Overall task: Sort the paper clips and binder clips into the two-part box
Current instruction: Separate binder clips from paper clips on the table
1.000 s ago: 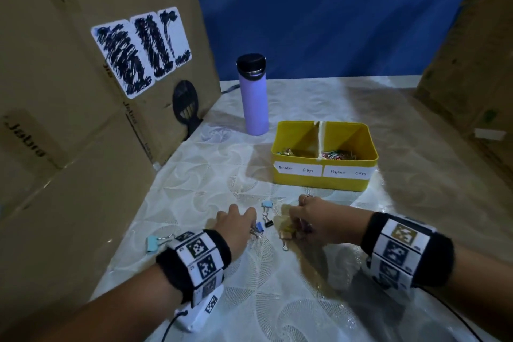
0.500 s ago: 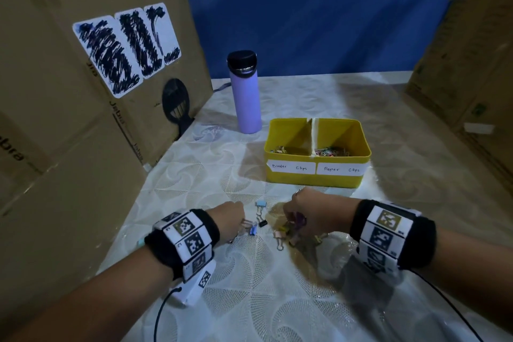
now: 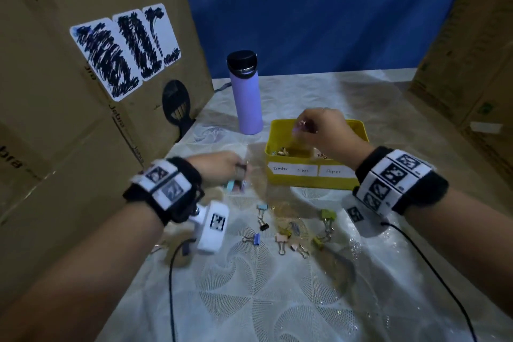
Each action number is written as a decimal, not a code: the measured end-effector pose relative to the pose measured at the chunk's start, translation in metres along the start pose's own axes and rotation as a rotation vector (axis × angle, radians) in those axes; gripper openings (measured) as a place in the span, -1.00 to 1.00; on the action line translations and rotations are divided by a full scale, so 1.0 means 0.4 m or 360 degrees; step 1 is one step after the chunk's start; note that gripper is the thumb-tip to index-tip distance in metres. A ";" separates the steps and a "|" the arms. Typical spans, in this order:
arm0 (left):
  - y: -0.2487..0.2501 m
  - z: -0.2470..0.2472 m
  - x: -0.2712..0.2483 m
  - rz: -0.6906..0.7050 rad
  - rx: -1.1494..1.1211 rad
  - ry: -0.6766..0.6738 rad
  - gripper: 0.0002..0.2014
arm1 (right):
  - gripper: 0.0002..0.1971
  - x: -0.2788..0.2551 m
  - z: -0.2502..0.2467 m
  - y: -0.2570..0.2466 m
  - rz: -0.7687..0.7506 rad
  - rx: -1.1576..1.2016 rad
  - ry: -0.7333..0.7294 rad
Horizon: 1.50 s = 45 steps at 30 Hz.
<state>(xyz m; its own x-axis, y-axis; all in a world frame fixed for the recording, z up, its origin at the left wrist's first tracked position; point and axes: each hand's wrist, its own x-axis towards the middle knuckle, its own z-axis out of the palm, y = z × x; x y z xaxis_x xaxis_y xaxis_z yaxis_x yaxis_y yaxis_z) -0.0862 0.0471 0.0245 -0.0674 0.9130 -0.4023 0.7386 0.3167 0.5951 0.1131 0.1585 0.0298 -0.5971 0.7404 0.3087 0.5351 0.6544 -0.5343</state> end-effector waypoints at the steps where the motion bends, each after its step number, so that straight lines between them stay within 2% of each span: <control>1: 0.029 -0.023 0.017 0.0063 -0.0162 0.0100 -0.82 | -0.73 0.009 -0.002 0.009 0.0077 -0.0036 -0.0090; 3: 0.089 -0.048 0.065 0.0169 -0.0451 0.0310 -0.75 | -0.67 0.009 -0.004 0.019 0.0138 -0.0070 -0.0257; 4: 0.120 -0.054 0.092 0.0219 -0.0494 0.0403 -0.71 | -0.69 0.002 -0.010 0.019 0.0131 -0.0070 -0.0238; 7: 0.207 -0.031 0.170 0.0331 -0.0375 0.0640 -0.78 | -0.85 -0.041 -0.040 0.018 -0.0067 -0.0259 0.0060; 8: 0.222 -0.017 0.190 0.0346 -0.0292 0.0674 -0.84 | -0.89 -0.064 -0.047 0.020 -0.0099 -0.0302 0.0053; 9: 0.231 -0.002 0.205 0.0352 -0.0172 0.0675 -0.84 | -0.90 -0.089 -0.049 0.025 -0.0130 -0.0326 -0.0038; 11: 0.220 0.021 0.227 0.0339 0.0136 0.0562 -0.68 | -0.87 -0.147 -0.022 0.040 -0.0080 -0.0426 -0.0431; 13: 0.205 0.040 0.218 0.0411 0.0313 0.0483 -0.48 | -0.70 -0.207 0.018 0.054 -0.0010 -0.0446 -0.0801; 14: 0.194 0.042 0.195 0.0500 0.0359 0.0522 -0.44 | -0.61 -0.225 0.038 0.056 -0.0005 -0.0406 -0.0881; 16: 0.167 0.069 0.145 0.0714 0.0382 0.0670 -0.50 | -0.54 -0.257 0.068 0.067 -0.0015 -0.0364 -0.1036; 18: 0.122 0.099 0.071 0.0858 0.0373 0.0822 -0.71 | -0.63 -0.280 0.091 0.066 -0.0078 -0.0298 -0.1051; 19: 0.089 0.119 0.041 0.0831 0.0373 0.0771 -0.80 | -0.70 -0.288 0.099 0.066 -0.0113 -0.0284 -0.1040; 21: 0.026 0.159 -0.006 0.0635 0.0507 0.0452 -0.87 | -0.72 -0.295 0.116 0.064 -0.0156 -0.0386 -0.1071; 22: -0.001 0.178 -0.015 0.0512 0.0613 0.0268 -0.82 | -0.71 -0.293 0.122 0.064 -0.0164 -0.0481 -0.1095; 24: -0.032 0.208 -0.015 0.0293 0.0792 -0.0026 -0.48 | -0.72 -0.287 0.127 0.063 -0.0192 -0.0652 -0.1143; 26: -0.043 0.225 -0.012 0.0139 0.0876 -0.0193 -0.23 | -0.77 -0.281 0.128 0.065 -0.0218 -0.0680 -0.1122; 29: -0.055 0.241 -0.009 0.0100 0.0970 -0.0255 -0.18 | -0.80 -0.280 0.117 0.067 -0.0164 -0.0557 -0.1076; 34: -0.100 0.241 -0.011 0.0229 0.0894 -0.0005 -0.47 | -0.83 -0.294 0.119 0.060 -0.0190 -0.0268 -0.1096; 38: -0.122 0.228 -0.020 0.0273 0.0715 0.0069 -0.63 | -0.85 -0.291 0.128 0.056 -0.0277 -0.0176 -0.1042; 42: -0.125 0.218 -0.027 0.0332 0.0634 0.0173 -0.74 | -0.86 -0.258 0.132 0.042 -0.0240 -0.0045 -0.0751; 45: -0.126 0.216 -0.027 0.0386 0.0597 0.0212 -0.79 | -0.85 -0.240 0.137 0.025 -0.0045 0.0220 -0.0584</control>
<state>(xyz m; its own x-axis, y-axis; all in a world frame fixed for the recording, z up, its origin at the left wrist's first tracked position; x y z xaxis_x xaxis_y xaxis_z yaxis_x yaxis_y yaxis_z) -0.0648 -0.0008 -0.0614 0.0699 0.9820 -0.1754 0.9336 -0.0024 0.3583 0.1431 0.0857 -0.0481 -0.7979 0.6017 0.0360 0.4450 0.6283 -0.6381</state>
